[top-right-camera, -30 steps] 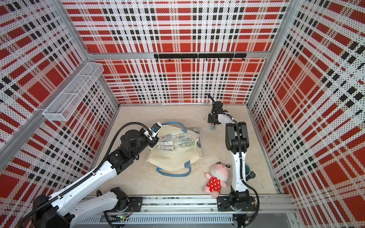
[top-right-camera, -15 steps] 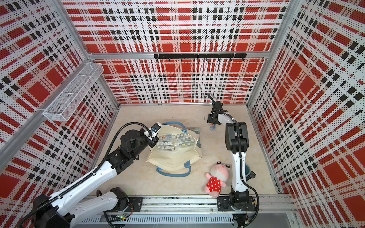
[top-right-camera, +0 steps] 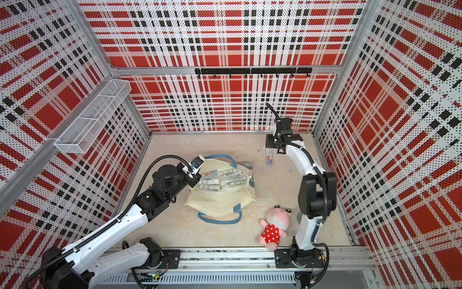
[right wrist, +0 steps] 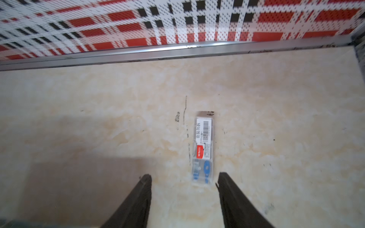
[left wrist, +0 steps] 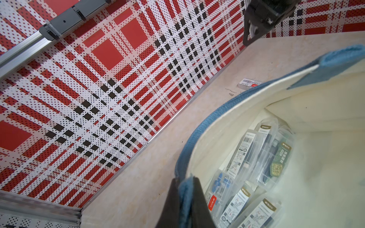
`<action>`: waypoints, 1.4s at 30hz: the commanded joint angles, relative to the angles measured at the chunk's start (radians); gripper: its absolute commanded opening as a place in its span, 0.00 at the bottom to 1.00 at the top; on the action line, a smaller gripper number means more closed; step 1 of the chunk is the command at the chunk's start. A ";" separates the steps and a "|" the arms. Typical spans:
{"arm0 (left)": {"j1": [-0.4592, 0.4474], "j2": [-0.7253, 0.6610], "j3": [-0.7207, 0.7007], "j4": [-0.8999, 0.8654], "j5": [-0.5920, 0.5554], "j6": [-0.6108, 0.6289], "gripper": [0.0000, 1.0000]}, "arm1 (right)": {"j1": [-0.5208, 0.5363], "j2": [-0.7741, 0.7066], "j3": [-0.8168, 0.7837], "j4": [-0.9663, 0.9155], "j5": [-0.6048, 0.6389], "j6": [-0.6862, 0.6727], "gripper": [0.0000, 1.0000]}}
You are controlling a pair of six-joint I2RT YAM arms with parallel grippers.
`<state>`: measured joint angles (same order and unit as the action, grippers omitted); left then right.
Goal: Take out the compass set from the canvas bag
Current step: Place the compass set at the center of the board, then adjust the canvas bag at the center of the board.
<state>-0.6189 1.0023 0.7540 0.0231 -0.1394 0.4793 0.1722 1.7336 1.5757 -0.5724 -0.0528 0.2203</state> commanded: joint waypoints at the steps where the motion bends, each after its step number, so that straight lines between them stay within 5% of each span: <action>1: -0.005 -0.037 0.013 0.103 0.019 -0.002 0.00 | 0.087 -0.179 -0.063 -0.110 0.009 -0.052 0.55; 7: -0.008 -0.033 0.020 0.104 0.044 -0.011 0.00 | 0.336 -0.410 -0.076 -0.245 0.050 -0.171 0.55; 13: -0.018 -0.033 0.033 0.092 0.045 -0.014 0.00 | 0.581 -0.436 -0.130 -0.252 0.083 -0.331 0.60; 18: -0.027 -0.033 0.037 0.079 0.038 -0.010 0.00 | 0.589 -0.369 -0.167 -0.216 0.148 -0.397 0.58; 24: -0.051 -0.033 0.050 0.032 0.013 0.010 0.01 | 0.587 -0.287 -0.154 -0.212 0.146 -0.391 0.33; 28: -0.075 -0.034 0.069 -0.017 -0.010 0.031 0.32 | 0.586 -0.292 -0.142 -0.188 0.133 -0.375 0.21; 32: -0.081 -0.025 0.091 -0.062 0.006 0.035 0.51 | 0.577 -0.291 -0.123 -0.175 0.110 -0.362 0.13; 42: -0.081 0.040 0.142 -0.147 0.043 0.066 0.52 | 0.541 -0.286 -0.098 -0.154 0.067 -0.354 0.10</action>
<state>-0.6975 1.0267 0.8631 -0.0658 -0.1112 0.5186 0.7185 1.4570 1.4311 -0.7731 0.0517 -0.1333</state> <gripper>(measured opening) 0.522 0.139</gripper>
